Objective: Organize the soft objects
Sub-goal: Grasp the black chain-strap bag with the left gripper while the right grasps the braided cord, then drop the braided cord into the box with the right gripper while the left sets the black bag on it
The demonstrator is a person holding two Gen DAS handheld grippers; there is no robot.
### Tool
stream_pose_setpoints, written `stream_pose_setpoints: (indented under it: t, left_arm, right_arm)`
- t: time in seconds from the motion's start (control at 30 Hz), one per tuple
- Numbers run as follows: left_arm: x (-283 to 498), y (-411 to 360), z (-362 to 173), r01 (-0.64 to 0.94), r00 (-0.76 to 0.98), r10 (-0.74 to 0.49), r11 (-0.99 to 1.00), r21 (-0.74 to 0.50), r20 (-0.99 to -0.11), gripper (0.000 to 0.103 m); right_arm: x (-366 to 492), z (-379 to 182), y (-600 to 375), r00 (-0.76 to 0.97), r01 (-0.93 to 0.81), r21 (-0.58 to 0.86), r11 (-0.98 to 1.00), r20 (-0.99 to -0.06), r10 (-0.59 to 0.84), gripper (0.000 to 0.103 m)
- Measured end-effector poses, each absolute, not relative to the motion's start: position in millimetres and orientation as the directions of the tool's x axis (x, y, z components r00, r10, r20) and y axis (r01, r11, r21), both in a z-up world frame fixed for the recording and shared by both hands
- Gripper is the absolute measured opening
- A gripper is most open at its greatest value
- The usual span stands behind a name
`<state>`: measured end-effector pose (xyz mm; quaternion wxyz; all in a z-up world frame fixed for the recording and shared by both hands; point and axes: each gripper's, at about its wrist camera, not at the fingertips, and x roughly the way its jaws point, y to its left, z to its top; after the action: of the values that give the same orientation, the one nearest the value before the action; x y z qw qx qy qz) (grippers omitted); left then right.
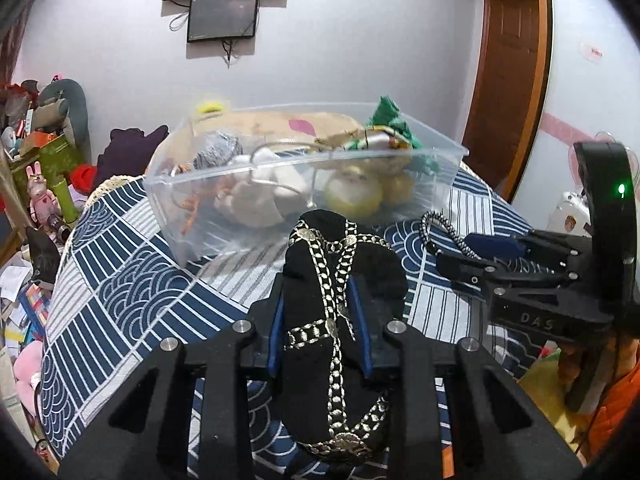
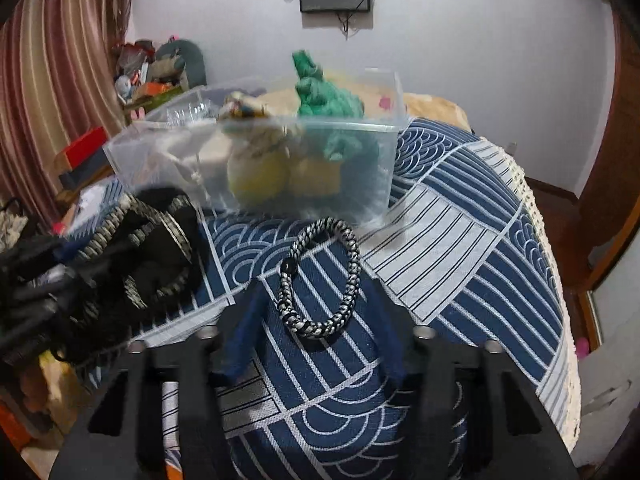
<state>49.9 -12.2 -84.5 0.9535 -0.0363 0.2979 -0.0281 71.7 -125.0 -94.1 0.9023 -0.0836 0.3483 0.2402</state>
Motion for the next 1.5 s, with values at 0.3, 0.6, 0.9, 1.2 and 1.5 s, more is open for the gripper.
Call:
stream_pose_setpoints:
  t: [0.3,0.6,0.9,1.2,1.5]
  left_arm:
    - [41,-4,-61,0.005,0.864,-0.046,0.997,-0.083,-0.501,0.029]
    - [36,18,-21,-0.034,0.914,-0.006,0.995,-0.091,-0.405,0.029]
    - [50,30,13,-0.067,0.943,0.037,0.995,-0.08,-0.332,0.029]
    - [74,37,28,-0.115,0.949,0.093,0.992,-0.059,-0.302,0.029]
    - [109,31,7,-0.114,0.926,0.1,0.993,-0.019,-0.364,0.029]
  right_arm:
    - [63,-85,-130,0.654,-0.51,0.01,0.86,-0.644,0.396,0.011]
    - [48,-50,-131,0.709,-0.53,-0.02,0.848,-0.558,0.43,0.011]
    - [52,-16,-118,0.752,-0.538,-0.033,0.842,-0.469,0.462,0.011]
    - [74,5,-85,0.752,-0.563,-0.004,0.827,-0.419,0.51,0.011]
    - [96,-6,-63,0.73,-0.564,0.023,0.825,-0.454,0.511,0.011]
